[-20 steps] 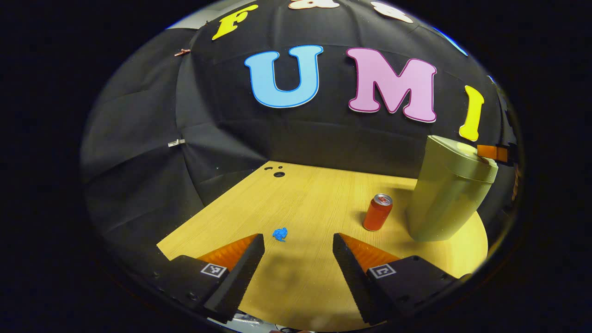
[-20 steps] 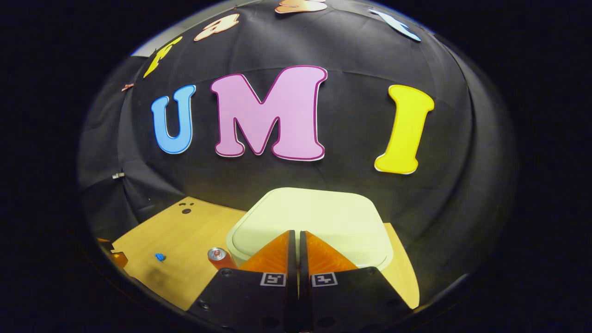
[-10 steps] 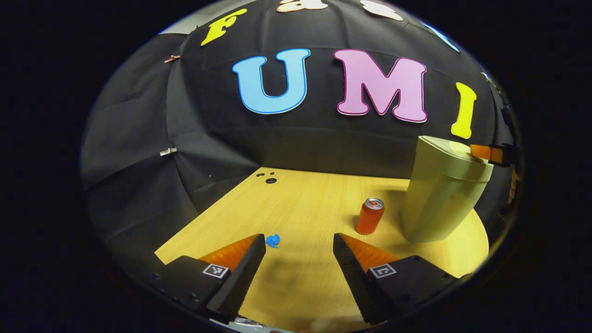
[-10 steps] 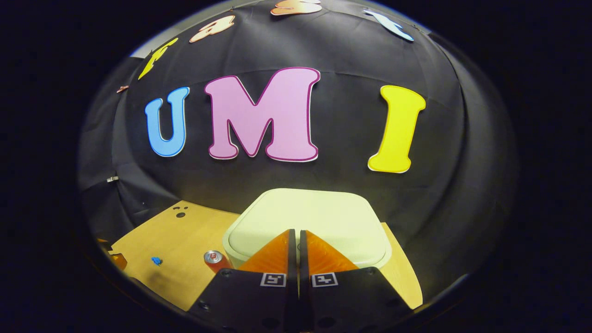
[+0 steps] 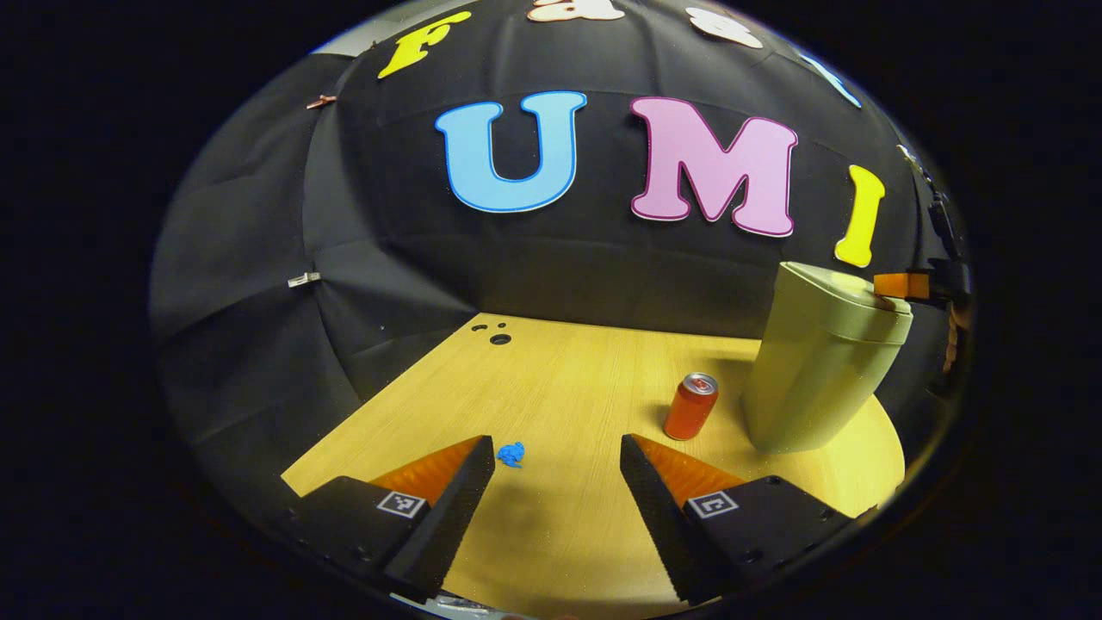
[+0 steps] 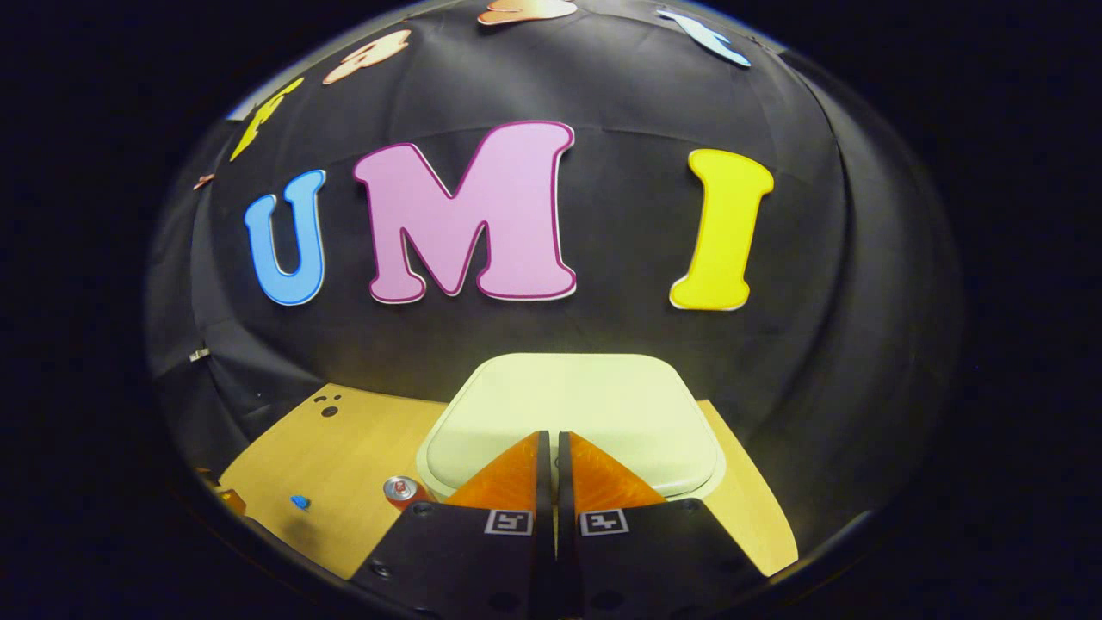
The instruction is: Press the lid of the desktop garbage bin to open it, pick up the crumpled paper on the desktop and throw it into the bin, then pick up the pop can on the desktop and drop it into the bin, and finally close the garbage bin lid.
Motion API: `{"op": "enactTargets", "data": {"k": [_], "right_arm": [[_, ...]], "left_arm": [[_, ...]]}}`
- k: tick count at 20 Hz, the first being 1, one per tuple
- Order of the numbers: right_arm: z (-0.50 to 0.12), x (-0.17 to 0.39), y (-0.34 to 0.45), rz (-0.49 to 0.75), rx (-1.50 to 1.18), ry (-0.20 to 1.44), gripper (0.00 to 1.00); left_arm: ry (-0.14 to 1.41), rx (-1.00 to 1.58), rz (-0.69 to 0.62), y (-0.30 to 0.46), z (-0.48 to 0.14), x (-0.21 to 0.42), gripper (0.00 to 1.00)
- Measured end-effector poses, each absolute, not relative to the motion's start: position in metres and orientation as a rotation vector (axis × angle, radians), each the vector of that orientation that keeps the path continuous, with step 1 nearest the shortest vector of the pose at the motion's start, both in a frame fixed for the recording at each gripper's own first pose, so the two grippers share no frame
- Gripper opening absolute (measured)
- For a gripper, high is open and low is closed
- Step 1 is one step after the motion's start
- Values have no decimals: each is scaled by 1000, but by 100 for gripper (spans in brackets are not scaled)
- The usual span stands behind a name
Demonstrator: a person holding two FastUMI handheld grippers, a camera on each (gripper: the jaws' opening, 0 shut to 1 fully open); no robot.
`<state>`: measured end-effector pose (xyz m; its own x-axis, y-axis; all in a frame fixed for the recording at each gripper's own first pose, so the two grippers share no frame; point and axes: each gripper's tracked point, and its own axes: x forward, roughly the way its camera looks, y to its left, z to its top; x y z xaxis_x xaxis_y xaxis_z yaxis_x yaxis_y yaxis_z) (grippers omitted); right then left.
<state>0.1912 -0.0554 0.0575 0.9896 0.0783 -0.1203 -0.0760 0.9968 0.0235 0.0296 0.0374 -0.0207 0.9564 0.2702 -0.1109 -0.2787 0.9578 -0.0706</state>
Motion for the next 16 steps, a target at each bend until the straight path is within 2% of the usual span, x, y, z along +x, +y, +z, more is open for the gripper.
{"op": "enactTargets", "data": {"k": [5, 16], "right_arm": [[77, 165, -50, 52, -22, 72, 5], [31, 84, -24, 95, -43, 119, 5]], "left_arm": [[118, -81, 291, 73, -47, 21, 95], [148, -120, 306, 121, -88, 14, 95]]}}
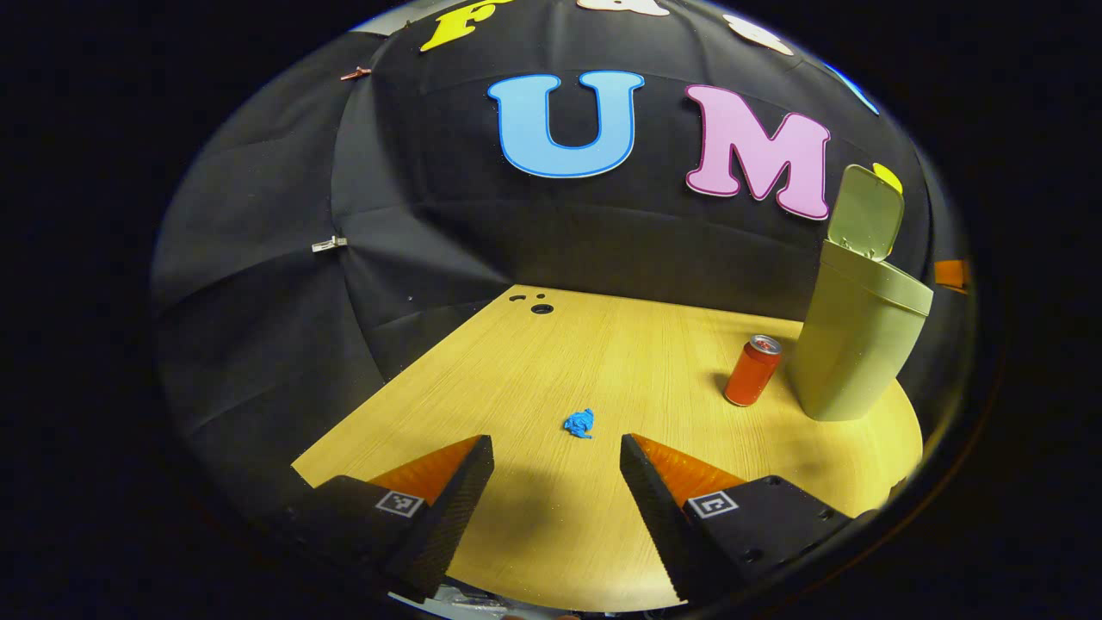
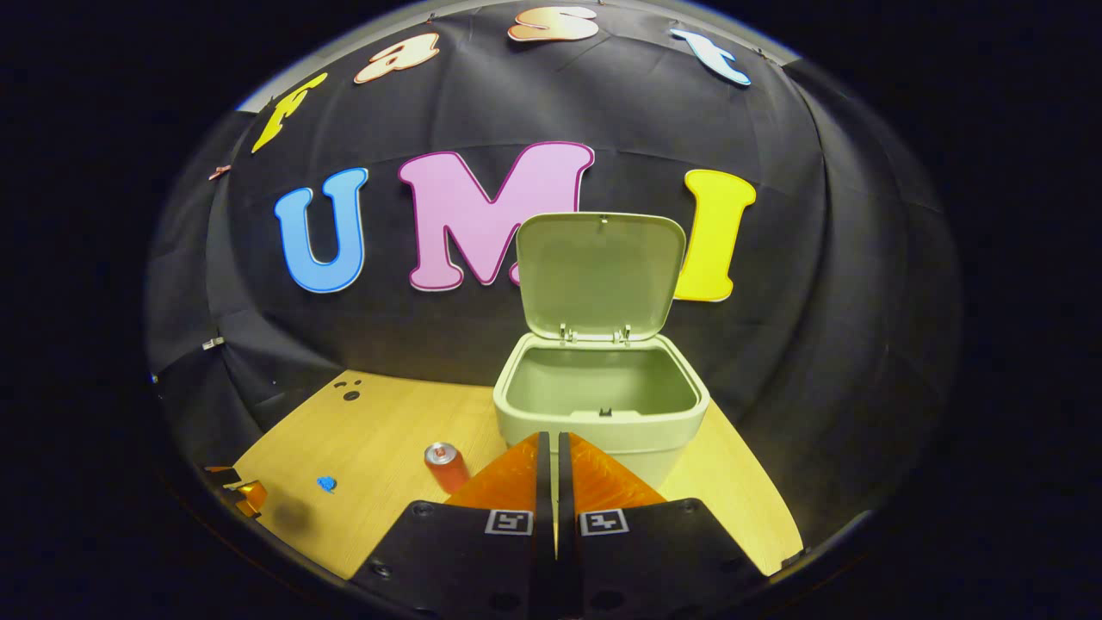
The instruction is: Press the lid of the desktop garbage bin to open it, pick up the crumpled paper on the desktop and throw it into the bin, then pick up the pop can on the desktop and drop it into the bin, and finally close the garbage bin lid.
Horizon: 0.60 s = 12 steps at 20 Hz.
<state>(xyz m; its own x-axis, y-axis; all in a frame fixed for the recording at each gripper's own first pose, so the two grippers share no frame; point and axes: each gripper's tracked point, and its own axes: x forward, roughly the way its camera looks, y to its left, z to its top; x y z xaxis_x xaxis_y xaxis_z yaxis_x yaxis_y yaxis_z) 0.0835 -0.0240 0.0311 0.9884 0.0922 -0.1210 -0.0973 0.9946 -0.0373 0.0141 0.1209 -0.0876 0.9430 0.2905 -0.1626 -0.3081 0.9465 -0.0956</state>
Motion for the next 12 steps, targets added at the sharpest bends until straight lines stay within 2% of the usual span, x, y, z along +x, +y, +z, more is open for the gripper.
{"op": "enactTargets", "data": {"k": [2, 3, 4, 6, 7, 8, 9, 12], "right_arm": [[16, 71, -25, 95, -36, 151, 5], [8, 65, -26, 94, -34, 168, 10], [1, 60, -25, 95, -31, 185, 5], [-7, 51, -27, 92, -25, 205, 10], [-12, 47, -28, 89, -22, 212, 5], [-17, 43, -29, 82, -20, 222, 5], [-24, 40, -31, 80, -16, 236, 6], [-45, 27, -32, 68, -2, 285, 6]], "left_arm": [[158, -109, 295, 121, -92, 17, 95], [165, -97, 292, 122, -93, 18, 95], [173, -87, 285, 120, -96, 19, 95], [179, -84, 261, 117, -97, 22, 95], [180, -89, 248, 115, -97, 23, 95], [184, -97, 235, 113, -100, 25, 99], [188, -110, 224, 111, -101, 29, 95], [191, -121, 213, 113, -101, 44, 95]]}}
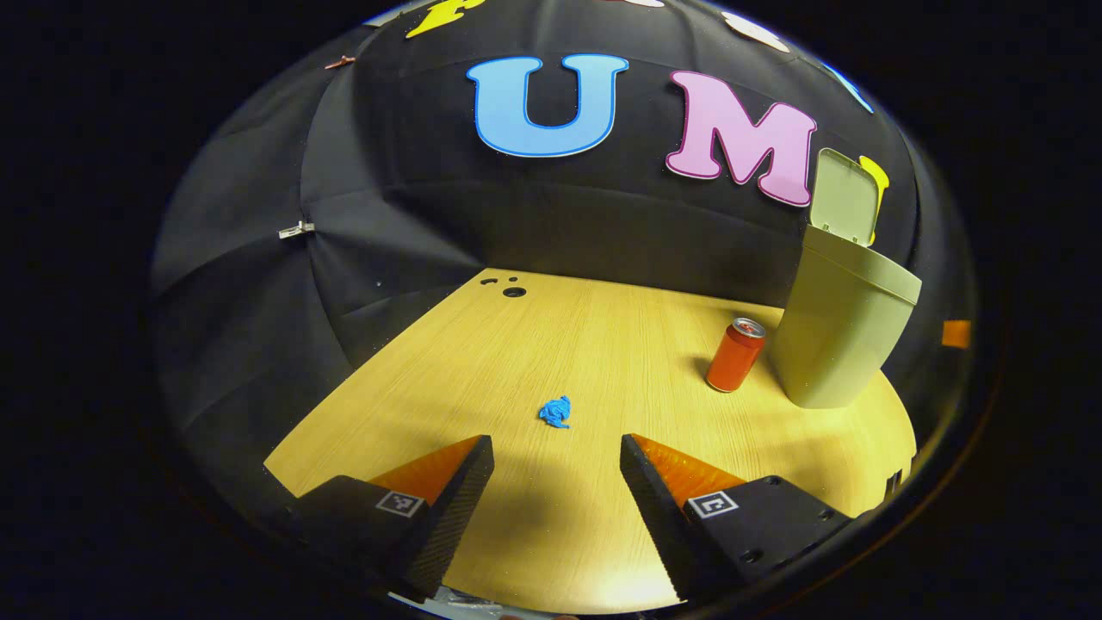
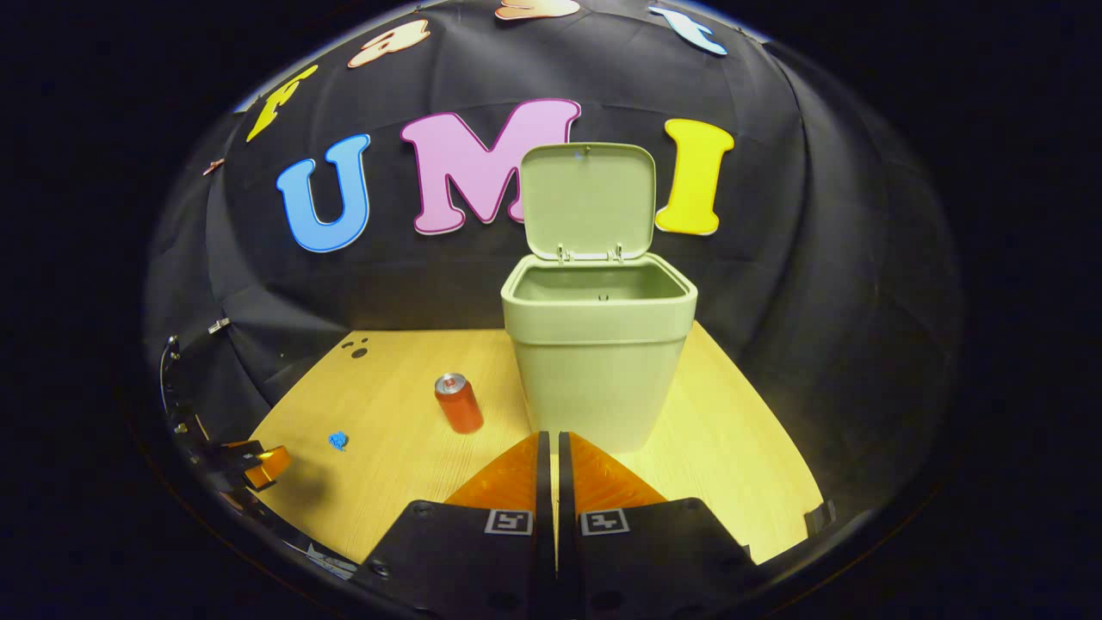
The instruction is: Press the lid of the desktop garbage bin to open it, pick up the crumpled paper on the desktop and throw it into the bin, then pick up the pop can on the desktop and drop it into the bin, and finally close the garbage bin lid.
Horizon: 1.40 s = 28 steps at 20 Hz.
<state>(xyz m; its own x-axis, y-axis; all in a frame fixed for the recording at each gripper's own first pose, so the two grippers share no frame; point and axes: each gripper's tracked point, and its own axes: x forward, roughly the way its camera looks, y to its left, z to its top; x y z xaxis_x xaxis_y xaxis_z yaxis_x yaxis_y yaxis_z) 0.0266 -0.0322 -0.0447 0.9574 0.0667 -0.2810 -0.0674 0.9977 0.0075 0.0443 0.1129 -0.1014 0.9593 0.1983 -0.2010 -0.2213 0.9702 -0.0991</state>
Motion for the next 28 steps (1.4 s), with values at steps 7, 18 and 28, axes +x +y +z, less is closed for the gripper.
{"op": "enactTargets", "data": {"k": [7, 18, 28], "right_arm": [[-89, -16, -18, 92, 19, 383, 15], [-122, -46, 4, 92, 2, 461, 100], [-151, -70, -1, 45, -6, 546, 99]], "left_arm": [[233, -64, 228, 137, -119, 92, 95], [338, 10, 165, 138, -150, 177, 97], [409, -3, 132, 133, -181, 202, 96]]}}
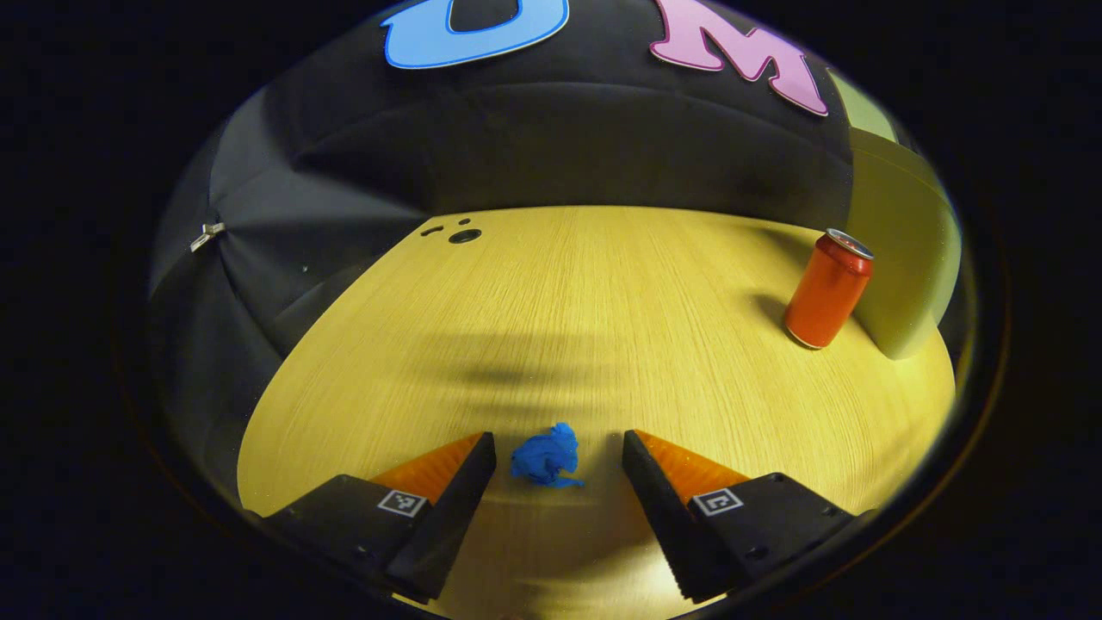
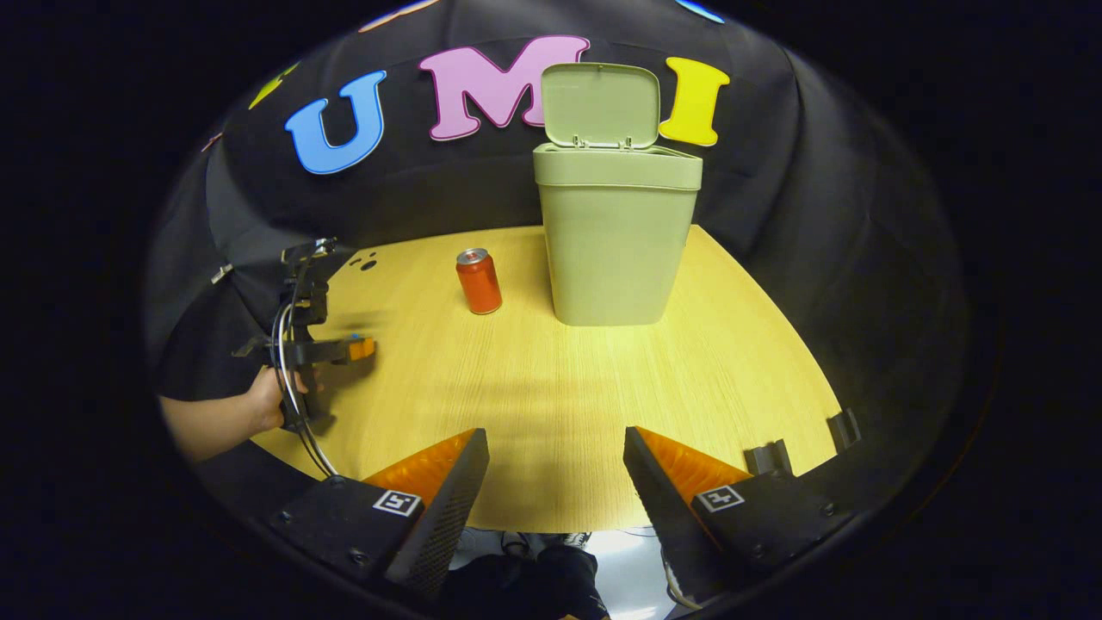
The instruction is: Press the lid of the desktop garbage bin to open it, pick up the crumpled paper on the desktop and throw it into the bin, then pick up the pop can on the desktop and drop it into the bin, and finally close the garbage bin lid.
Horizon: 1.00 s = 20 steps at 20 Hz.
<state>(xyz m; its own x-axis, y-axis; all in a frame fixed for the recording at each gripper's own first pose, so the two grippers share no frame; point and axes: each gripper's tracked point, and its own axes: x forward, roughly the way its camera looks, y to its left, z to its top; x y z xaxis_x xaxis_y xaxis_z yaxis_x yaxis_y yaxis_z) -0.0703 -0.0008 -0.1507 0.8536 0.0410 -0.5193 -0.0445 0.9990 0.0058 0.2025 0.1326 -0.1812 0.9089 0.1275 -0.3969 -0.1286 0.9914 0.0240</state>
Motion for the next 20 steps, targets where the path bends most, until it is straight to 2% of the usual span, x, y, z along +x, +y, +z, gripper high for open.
{"op": "enactTargets", "data": {"k": [2, 6, 9, 11, 12, 14, 15, 16, 20], "right_arm": [[-151, -69, -2, 33, 14, 553, 99], [-152, -67, 0, 11, 54, 553, 99], [-156, -70, 4, 16, 41, 560, 99], [-157, -70, 7, 19, 48, 564, 99], [-156, -71, 7, 20, 50, 563, 99], [-153, -71, 6, 19, 45, 553, 99], [-151, -72, 6, 21, 46, 544, 99], [-149, -71, 4, 21, 48, 538, 100], [-150, -70, -2, 5, 72, 533, 99]], "left_arm": [[404, -42, 127, 127, -182, 205, 90], [397, -45, 144, 128, -184, 202, 71], [402, -14, 136, 125, -184, 200, 45], [405, 20, 135, 123, -183, 200, 41], [408, 32, 129, 122, -182, 199, 35], [416, 64, 109, 118, -180, 198, 30], [407, 77, 97, 116, -175, 198, 34], [389, 87, 87, 116, -167, 196, 29], [311, 71, 30, 99, -127, 190, 29]]}}
